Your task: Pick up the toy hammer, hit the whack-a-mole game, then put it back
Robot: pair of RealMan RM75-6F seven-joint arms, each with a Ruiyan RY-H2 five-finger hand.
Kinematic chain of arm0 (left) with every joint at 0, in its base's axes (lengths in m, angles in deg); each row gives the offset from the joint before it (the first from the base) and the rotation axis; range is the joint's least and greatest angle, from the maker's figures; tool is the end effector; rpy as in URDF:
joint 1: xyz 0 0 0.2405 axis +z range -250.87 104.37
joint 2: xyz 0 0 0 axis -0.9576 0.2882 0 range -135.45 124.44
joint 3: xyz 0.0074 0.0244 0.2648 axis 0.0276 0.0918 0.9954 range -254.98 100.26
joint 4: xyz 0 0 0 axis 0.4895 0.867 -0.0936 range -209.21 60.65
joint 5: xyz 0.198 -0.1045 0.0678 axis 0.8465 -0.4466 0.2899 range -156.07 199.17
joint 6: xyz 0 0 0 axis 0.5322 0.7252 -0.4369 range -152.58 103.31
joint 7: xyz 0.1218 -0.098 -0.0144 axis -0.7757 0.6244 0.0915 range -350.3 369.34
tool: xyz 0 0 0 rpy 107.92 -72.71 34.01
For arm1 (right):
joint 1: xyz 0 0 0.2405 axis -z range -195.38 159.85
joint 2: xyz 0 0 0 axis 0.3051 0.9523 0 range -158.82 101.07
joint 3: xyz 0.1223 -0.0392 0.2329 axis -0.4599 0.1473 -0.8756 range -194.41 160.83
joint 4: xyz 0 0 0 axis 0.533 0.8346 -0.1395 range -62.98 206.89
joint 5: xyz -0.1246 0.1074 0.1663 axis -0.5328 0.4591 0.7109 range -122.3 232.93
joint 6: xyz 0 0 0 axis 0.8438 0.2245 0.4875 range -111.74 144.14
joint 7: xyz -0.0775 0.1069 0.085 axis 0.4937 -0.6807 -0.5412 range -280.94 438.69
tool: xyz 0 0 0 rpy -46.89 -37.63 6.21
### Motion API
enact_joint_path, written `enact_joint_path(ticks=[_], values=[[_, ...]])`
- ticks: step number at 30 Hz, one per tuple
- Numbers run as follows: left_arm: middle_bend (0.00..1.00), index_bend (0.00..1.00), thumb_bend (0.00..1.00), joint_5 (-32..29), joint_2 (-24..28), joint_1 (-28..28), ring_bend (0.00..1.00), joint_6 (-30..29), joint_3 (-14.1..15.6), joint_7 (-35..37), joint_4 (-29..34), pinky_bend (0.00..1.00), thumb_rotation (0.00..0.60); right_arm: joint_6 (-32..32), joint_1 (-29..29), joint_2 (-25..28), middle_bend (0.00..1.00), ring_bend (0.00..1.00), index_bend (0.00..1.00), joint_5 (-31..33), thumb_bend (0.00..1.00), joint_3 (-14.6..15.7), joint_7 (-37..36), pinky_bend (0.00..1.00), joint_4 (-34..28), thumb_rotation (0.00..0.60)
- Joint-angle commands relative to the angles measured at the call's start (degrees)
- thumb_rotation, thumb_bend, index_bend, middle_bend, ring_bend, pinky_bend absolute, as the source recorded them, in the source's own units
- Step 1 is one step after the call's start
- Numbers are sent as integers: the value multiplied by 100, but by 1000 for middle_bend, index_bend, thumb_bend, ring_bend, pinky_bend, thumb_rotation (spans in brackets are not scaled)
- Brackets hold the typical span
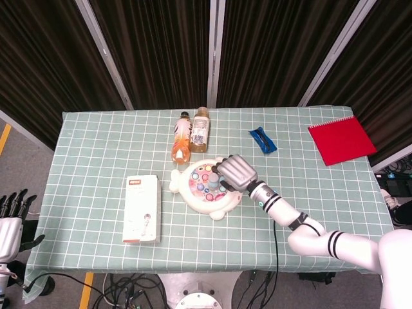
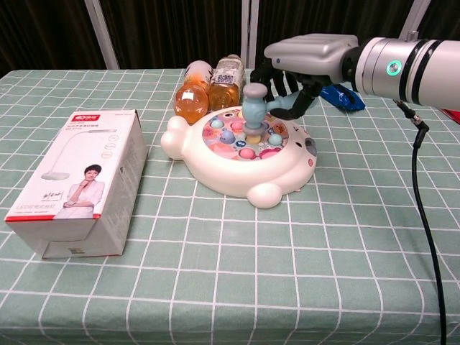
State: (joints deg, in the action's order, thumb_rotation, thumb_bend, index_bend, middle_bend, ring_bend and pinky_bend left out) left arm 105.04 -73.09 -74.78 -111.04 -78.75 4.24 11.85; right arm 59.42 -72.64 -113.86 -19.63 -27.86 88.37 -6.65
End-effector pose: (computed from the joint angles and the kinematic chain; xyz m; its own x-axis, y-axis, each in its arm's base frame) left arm -0.3639 0.1712 0.1348 0.5174 0.0347 0.8550 0.8506 0.0883 -0.5183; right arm -0.0871 -0.4130 -0.0364 0.5879 -0.1985 0.7842 -0.6865 -0.6352 0.3539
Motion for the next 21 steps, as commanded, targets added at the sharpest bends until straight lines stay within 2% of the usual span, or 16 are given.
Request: enact_joint_path(ticks=[1, 15, 21], values=[[34, 142, 0, 25, 3, 0, 0, -14, 1, 8, 0, 0, 600, 23, -33, 97, 562, 465, 675, 21, 468, -82, -13, 614, -127, 600], [34, 142, 0, 32, -26, 52, 0, -55, 12, 58, -39, 0, 600, -397, -551, -509, 561, 465, 675, 537, 468, -55, 790, 614, 318, 600], [34, 141, 0, 40, -21, 50, 0, -61, -4, 82, -65, 0, 600, 13, -352, -179, 560, 465, 675, 509, 468, -158, 608, 614, -56, 600]])
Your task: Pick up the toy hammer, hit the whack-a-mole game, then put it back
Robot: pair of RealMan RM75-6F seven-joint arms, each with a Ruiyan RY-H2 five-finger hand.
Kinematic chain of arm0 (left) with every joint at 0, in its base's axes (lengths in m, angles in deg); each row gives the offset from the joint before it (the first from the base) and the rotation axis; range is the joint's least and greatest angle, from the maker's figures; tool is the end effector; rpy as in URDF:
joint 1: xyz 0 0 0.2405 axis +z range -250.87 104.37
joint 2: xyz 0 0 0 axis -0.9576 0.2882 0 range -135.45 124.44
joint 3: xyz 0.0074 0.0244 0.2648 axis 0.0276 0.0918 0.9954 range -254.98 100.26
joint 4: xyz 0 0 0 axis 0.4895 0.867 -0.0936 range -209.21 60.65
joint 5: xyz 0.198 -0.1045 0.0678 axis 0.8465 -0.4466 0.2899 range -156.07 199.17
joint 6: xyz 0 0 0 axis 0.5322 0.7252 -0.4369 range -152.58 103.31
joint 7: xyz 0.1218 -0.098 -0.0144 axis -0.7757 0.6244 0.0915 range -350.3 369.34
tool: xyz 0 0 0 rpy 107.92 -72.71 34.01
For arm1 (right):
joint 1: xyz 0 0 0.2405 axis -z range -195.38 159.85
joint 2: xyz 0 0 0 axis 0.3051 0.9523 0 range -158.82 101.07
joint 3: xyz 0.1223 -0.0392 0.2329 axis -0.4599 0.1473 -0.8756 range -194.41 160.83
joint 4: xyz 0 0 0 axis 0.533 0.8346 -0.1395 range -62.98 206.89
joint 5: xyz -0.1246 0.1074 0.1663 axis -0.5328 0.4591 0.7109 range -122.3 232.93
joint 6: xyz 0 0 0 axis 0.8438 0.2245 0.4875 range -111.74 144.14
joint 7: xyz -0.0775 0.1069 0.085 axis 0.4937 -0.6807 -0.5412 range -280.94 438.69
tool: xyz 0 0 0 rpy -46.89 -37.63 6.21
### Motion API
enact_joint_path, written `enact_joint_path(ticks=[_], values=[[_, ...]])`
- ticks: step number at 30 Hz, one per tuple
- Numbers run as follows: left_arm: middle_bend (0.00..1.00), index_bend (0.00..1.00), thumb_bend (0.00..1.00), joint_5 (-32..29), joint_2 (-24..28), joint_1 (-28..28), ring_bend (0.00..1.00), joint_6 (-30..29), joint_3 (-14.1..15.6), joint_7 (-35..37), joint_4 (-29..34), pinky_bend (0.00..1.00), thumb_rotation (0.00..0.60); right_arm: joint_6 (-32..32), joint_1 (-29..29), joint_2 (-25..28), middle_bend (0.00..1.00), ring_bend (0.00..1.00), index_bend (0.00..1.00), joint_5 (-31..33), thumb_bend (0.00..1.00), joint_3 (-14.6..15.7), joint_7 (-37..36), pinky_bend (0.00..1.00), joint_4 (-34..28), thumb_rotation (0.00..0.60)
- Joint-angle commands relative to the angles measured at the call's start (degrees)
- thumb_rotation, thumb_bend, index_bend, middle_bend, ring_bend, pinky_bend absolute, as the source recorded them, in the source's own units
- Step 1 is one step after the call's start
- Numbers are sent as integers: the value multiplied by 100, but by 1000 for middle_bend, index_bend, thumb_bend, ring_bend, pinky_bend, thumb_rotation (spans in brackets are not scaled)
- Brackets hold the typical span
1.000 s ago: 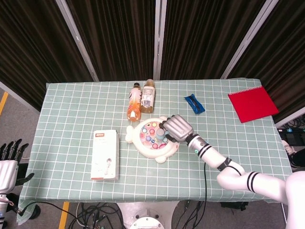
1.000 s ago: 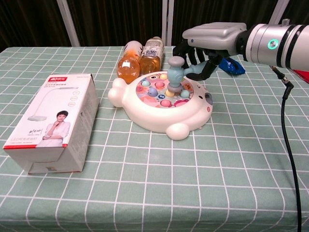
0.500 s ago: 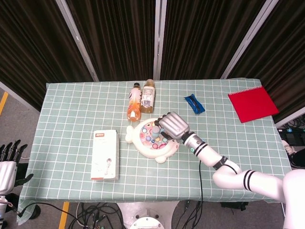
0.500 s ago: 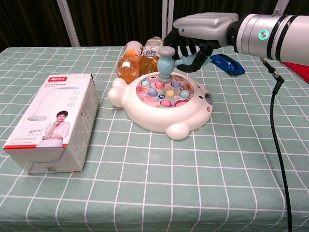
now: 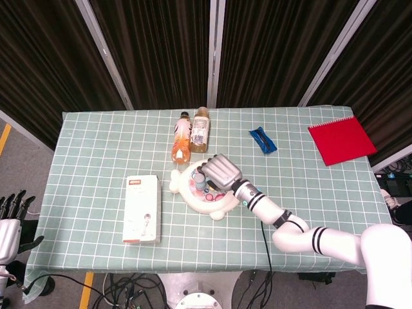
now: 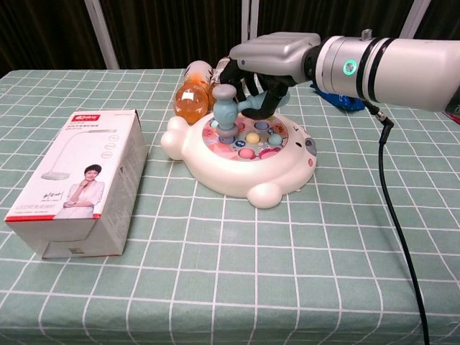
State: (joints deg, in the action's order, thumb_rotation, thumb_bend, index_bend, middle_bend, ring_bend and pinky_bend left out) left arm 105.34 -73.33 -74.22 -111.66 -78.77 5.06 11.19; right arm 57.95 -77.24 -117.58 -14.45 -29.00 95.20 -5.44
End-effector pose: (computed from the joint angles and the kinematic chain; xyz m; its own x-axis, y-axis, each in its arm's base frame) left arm -0.3660 0.1679 0.1359 0.5125 0.0269 0.8583 0.8536 0.0932 -0.5126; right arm -0.0519 -0.4161 -0.0573 0.6222 -0.1665 0.7650 -0.6430 -0.6661 0.3780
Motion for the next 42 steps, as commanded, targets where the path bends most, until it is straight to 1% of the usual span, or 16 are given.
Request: enact_joint_path(ticks=[1, 5, 8, 13, 17, 22, 26, 29, 32, 36, 39, 42], values=[[34, 141, 0, 25, 4, -12, 0, 0, -2, 0, 4, 0, 600, 225, 161, 281, 560, 465, 674, -3, 468, -43, -82, 614, -241, 600], [34, 141, 0, 81, 4, -30, 0, -9, -1, -14, 16, 0, 600, 594, 547, 677, 559, 465, 675, 62, 468, 26, -261, 614, -455, 600], [34, 141, 0, 84, -4, -42, 0, 5, -5, -24, 25, 0, 600, 840, 925, 836, 557, 465, 676, 98, 468, 149, -645, 614, -378, 600], [34, 141, 0, 118, -13, -85, 0, 53, -2, -70, 61, 0, 600, 848, 1336, 786, 543, 465, 671, 40, 468, 410, -1348, 609, 194, 600], [34, 141, 0, 126, -5, -94, 0, 54, -5, -105, 106, 0, 600, 837, 1567, 489, 526, 465, 655, -142, 468, 591, -1918, 594, 805, 600], [34, 141, 0, 131, 30, -104, 0, 60, -6, -149, 160, 0, 600, 789, 1635, 124, 497, 446, 627, -396, 465, 688, -2325, 563, 1433, 600], [34, 141, 0, 108, 34, -97, 0, 70, -2, -153, 171, 0, 600, 774, 1659, -67, 471, 417, 596, -522, 432, 702, -2540, 532, 1726, 600], [34, 141, 0, 98, 28, -99, 0, 84, 0, -152, 168, 0, 600, 760, 1683, -181, 448, 386, 556, -594, 425, 716, -2656, 502, 1877, 600], [34, 141, 0, 103, 24, -103, 0, 89, 3, -161, 152, 0, 600, 736, 1705, -254, 414, 340, 490, -654, 402, 734, -2731, 450, 1960, 600], [34, 141, 0, 98, 25, -99, 0, 92, 8, -154, 135, 0, 600, 751, 1755, -274, 358, 252, 399, -716, 369, 750, -2773, 340, 1970, 600], [34, 141, 0, 91, 33, -110, 0, 114, 6, -158, 133, 0, 600, 754, 1796, -246, 330, 222, 356, -745, 351, 757, -2800, 310, 1921, 600], [34, 141, 0, 105, 35, -127, 0, 120, 0, -173, 144, 0, 600, 767, 1831, -219, 320, 216, 337, -780, 346, 763, -2808, 302, 1864, 600]])
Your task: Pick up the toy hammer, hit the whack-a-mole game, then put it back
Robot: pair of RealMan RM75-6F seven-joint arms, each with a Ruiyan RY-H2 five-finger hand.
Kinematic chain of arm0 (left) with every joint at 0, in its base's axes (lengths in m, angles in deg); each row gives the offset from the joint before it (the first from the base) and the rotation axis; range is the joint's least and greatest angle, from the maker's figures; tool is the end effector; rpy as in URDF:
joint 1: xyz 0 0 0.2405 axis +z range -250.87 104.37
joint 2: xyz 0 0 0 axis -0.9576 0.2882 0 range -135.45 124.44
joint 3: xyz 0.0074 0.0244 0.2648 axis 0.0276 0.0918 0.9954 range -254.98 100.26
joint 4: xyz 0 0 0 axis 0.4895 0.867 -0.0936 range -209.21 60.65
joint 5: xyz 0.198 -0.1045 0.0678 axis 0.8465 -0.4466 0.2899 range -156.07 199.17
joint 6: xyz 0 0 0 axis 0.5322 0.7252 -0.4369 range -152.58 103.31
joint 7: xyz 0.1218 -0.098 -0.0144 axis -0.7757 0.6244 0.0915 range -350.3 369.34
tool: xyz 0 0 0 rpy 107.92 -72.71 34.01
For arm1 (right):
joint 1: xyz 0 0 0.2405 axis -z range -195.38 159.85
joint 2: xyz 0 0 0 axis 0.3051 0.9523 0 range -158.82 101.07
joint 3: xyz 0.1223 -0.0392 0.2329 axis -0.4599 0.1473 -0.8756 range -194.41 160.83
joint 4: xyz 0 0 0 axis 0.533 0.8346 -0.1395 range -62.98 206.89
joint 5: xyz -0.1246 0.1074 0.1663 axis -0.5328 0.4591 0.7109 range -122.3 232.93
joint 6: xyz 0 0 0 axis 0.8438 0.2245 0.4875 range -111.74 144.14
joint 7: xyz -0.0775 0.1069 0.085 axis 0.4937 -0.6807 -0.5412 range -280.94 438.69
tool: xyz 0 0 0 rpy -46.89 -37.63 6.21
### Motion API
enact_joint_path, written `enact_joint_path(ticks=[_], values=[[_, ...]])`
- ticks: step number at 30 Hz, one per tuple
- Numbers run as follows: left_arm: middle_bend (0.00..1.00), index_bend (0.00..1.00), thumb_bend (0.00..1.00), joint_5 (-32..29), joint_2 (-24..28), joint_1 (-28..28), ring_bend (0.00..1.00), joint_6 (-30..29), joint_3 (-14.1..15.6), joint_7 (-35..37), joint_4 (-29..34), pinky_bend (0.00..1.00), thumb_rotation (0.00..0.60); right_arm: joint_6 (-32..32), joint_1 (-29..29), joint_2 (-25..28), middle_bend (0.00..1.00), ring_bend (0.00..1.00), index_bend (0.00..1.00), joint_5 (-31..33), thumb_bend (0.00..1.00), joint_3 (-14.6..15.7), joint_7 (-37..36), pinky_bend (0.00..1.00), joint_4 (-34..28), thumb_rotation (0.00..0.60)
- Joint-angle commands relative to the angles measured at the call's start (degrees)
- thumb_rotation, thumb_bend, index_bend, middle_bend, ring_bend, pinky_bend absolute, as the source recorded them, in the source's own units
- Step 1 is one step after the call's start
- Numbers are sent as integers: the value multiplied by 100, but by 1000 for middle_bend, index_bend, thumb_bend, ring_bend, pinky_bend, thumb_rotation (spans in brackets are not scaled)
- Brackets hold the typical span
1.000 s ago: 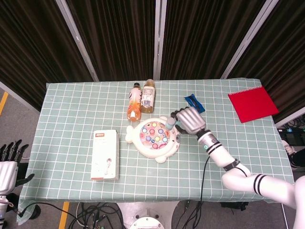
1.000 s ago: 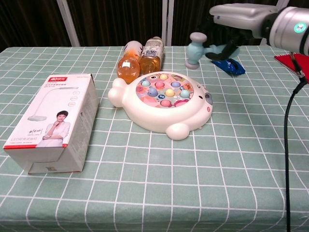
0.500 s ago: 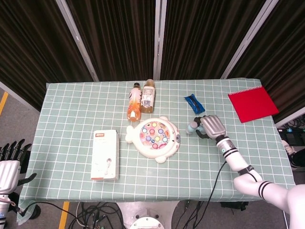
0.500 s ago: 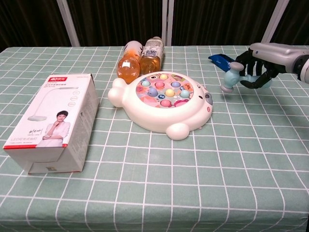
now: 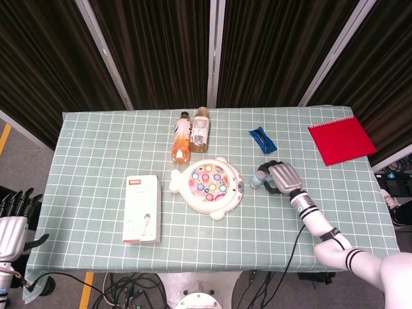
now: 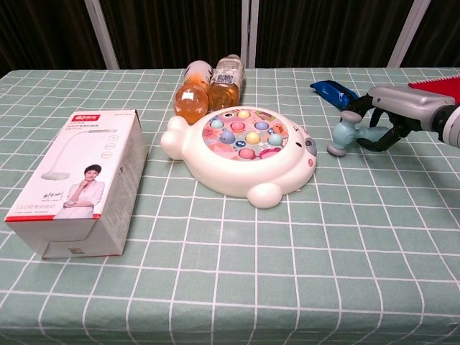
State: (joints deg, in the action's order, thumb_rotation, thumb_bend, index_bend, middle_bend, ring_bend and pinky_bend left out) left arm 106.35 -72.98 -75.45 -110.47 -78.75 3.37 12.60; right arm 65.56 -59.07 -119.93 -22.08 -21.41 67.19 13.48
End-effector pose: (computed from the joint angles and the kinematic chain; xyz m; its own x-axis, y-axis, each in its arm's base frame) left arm -0.3568 0.1756 0.1309 0.5219 0.0377 0.8521 0.8505 0.0536 -0.5233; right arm -0.2539 -0.4066 -0.0307 0.4019 -0.3274 0.8552 -0.9023 -0.3006 0.3089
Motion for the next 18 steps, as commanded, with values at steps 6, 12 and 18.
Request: enact_joint_path(ticks=[6, 12, 18], values=[[34, 141, 0, 6, 2, -20, 0, 14, -6, -29, 15, 0, 600, 62, 71, 92, 310, 215, 293, -80, 340, -4, 43, 302, -182, 600], [34, 141, 0, -5, 8, -25, 0, 20, -10, -27, 14, 0, 600, 1, 110, 222, 263, 162, 191, -26, 299, -32, 119, 228, -424, 600], [34, 141, 0, -8, 3, -37, 0, 6, -33, 12, -19, 0, 600, 592, 452, 825, 152, 52, 5, -42, 243, -69, 449, 96, -1318, 600]])
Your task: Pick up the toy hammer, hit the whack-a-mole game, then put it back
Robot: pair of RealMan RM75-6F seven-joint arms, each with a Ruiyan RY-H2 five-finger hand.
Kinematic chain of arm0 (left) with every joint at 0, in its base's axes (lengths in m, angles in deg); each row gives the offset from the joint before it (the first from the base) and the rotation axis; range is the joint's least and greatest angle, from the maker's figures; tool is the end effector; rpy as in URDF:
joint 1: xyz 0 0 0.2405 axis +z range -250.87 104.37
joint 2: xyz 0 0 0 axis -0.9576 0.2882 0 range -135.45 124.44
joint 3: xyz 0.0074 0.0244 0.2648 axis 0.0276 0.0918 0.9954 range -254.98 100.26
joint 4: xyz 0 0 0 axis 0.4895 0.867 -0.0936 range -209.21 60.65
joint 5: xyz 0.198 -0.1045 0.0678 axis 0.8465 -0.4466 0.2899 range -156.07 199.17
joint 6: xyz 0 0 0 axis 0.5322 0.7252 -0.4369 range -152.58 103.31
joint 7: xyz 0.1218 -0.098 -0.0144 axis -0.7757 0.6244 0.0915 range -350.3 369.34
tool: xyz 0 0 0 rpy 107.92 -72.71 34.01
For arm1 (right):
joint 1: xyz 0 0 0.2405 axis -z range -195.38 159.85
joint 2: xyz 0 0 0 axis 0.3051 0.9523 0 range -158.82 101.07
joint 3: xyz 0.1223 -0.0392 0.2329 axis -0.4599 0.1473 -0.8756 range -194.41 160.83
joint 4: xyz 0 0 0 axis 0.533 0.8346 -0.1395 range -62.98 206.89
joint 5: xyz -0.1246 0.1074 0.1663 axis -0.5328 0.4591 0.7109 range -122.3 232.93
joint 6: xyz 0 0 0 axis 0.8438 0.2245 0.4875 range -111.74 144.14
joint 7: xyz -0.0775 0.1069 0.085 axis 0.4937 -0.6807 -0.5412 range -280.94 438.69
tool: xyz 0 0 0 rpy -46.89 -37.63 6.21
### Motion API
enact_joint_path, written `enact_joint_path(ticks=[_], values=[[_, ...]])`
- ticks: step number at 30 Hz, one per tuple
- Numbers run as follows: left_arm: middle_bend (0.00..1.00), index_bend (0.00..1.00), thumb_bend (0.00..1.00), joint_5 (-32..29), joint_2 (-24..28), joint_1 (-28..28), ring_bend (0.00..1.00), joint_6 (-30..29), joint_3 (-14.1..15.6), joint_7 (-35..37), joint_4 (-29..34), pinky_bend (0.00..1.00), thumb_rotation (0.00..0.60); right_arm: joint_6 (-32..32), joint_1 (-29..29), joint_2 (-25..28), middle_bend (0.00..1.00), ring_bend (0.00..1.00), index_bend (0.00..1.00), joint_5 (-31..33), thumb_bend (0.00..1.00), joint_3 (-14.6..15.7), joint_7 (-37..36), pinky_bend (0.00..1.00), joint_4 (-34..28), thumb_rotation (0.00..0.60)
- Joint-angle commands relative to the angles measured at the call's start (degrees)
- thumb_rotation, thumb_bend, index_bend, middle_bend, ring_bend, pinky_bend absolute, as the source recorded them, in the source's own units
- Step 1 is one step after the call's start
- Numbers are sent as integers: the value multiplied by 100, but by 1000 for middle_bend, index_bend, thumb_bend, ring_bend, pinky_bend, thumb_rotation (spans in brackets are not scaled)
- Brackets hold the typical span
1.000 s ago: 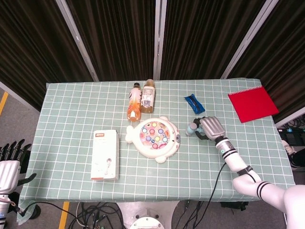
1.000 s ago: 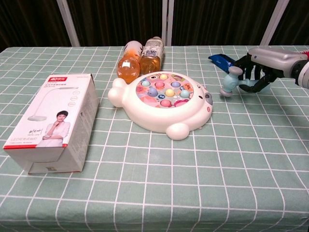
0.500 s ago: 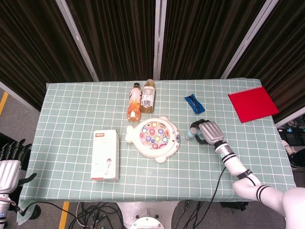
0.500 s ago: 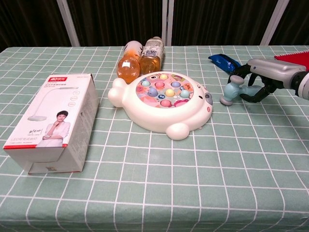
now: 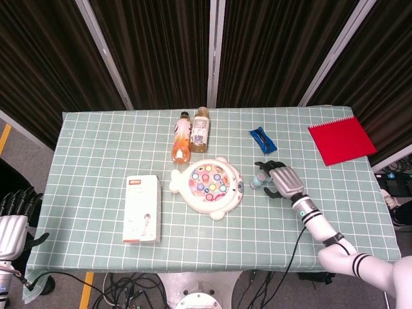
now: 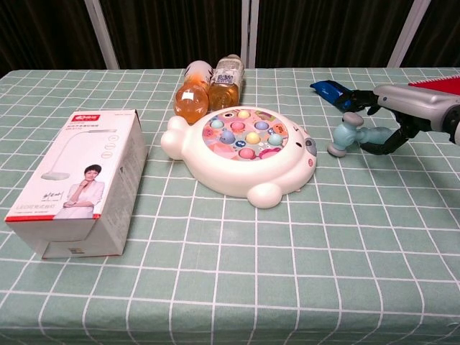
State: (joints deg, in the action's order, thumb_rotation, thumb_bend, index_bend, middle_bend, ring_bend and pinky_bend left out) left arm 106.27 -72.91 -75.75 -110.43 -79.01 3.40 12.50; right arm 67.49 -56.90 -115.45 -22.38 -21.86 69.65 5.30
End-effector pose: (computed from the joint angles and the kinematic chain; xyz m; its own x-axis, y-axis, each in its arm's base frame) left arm -0.3563 0.1786 0.1322 0.5240 0.0312 0.8512 0.8496 0.0513 -0.5249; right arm -0.2479 -0.3890 -0.0166 0.3837 -0.3249 0.8644 -0.9063 -0.3121 0.2849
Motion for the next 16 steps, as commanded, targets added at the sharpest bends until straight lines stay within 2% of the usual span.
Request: enact_joint_path(ticks=[1, 6, 11, 16], values=[[34, 141, 0, 2, -7, -16, 0, 10, -11, 17, -17, 0, 600, 566, 331, 525, 145, 45, 1, -24, 240, -24, 271, 91, -683, 600], [34, 141, 0, -11, -51, -76, 0, 50, -58, 43, -69, 0, 600, 1662, 1076, 1396, 140, 43, 0, 10, 222, 30, 779, 88, -1696, 600], [34, 141, 0, -13, -133, -128, 0, 59, -99, 2, -98, 0, 600, 2681, 1887, 2050, 159, 43, 16, -165, 229, 296, 1075, 109, -2537, 600], [34, 141, 0, 40, -234, -172, 0, -33, -160, -76, -109, 0, 600, 3384, 2441, 2263, 161, 43, 23, -490, 234, 522, 1250, 114, -2869, 600]])
